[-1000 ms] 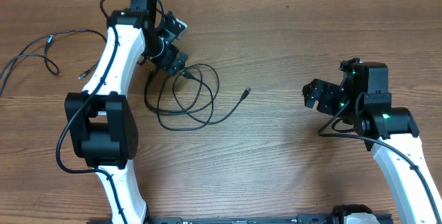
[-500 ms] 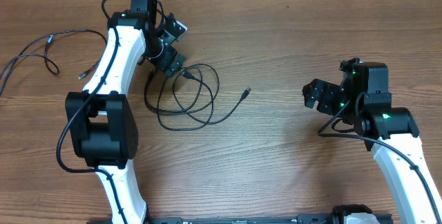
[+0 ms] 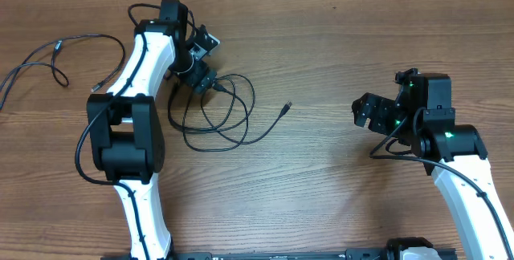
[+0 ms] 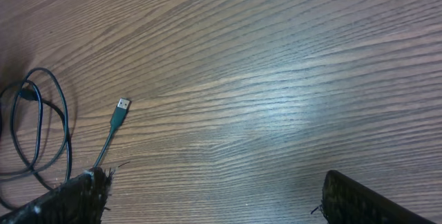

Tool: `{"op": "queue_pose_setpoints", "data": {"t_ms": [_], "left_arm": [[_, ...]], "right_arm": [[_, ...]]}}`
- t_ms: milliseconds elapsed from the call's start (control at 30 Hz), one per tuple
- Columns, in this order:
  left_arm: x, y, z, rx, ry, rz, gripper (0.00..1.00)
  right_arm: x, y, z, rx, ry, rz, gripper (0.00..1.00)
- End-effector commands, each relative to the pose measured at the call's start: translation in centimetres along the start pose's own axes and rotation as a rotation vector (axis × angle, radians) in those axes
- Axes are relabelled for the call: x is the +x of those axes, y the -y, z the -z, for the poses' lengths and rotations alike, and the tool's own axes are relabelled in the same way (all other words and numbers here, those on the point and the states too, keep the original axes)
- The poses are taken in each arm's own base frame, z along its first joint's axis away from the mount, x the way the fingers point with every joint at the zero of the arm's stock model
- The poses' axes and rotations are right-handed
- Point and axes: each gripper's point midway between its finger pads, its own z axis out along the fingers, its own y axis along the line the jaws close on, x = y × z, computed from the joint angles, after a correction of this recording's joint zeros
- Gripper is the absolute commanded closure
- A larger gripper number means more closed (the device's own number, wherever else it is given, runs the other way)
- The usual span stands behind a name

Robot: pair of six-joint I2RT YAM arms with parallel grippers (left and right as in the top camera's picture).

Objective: Untangle cables
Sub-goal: 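Grasp a black cable from the center pile with the left gripper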

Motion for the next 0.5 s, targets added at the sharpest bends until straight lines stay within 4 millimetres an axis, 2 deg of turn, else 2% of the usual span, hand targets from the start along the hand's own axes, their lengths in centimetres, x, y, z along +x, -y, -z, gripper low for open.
{"op": "queue_pose_setpoints", "data": {"t_ms": [0,167,367,467], "left_arm": [[1.21,-0.04,-2.09,0.018,-0.049,-0.003,0.2],[1.25,-0.08,-2.89,0.022,-0.051,0.006,0.44],[1.11,-0.16,-2.89,0.019,-0.046,0.009,0.57],[1.09,-0.16,-2.89,0.019,-0.045,0.009,0.79]], "right_arm": [[0.15,0.04,-0.13,-0.002,-0.005,-0.002,0.04],[0.15,0.04,-0.13,-0.002,-0.005,-0.002,0.04],[0.16,0.04,-0.13,-0.002,-0.005,-0.002,0.04],[0.16,0.05,-0.13,-0.002,-0.005,-0.002,0.04]]}}
